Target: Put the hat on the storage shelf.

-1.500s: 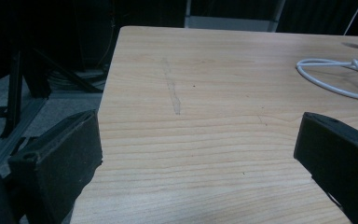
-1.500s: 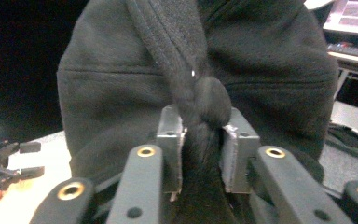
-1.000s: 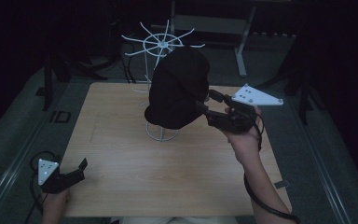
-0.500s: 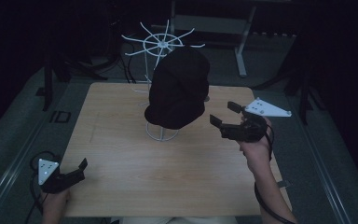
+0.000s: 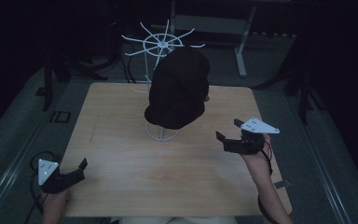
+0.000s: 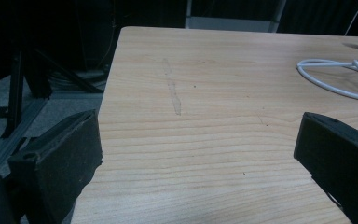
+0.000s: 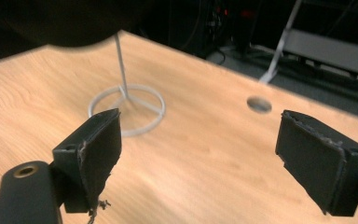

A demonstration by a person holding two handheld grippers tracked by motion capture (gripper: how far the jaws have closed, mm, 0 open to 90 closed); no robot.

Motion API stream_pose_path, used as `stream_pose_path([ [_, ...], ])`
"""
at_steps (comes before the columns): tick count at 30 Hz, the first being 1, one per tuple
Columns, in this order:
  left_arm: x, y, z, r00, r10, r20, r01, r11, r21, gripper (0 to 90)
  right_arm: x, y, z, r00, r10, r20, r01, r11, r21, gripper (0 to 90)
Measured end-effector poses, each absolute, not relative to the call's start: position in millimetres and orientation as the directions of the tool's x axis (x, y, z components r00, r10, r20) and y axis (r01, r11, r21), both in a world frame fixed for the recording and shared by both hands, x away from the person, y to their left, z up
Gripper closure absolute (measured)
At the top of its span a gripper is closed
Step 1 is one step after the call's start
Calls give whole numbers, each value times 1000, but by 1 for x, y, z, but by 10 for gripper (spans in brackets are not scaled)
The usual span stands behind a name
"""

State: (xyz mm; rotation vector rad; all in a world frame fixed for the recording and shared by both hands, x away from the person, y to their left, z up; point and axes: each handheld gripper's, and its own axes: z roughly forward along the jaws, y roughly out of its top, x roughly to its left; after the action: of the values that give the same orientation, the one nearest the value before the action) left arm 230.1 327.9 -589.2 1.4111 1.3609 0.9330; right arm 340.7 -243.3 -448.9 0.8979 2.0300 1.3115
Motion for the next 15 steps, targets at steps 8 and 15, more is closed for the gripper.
stream_pose_path([
  [8,230,328,-589,96,992,-80,283,50,958,14,349,-263,-494,-585,805,-92,300,321,898,140],
  [15,230,328,-589,95,992,-81,283,51,958,14,350,-285,-523,-543,837,-72,347,302,888,141],
])
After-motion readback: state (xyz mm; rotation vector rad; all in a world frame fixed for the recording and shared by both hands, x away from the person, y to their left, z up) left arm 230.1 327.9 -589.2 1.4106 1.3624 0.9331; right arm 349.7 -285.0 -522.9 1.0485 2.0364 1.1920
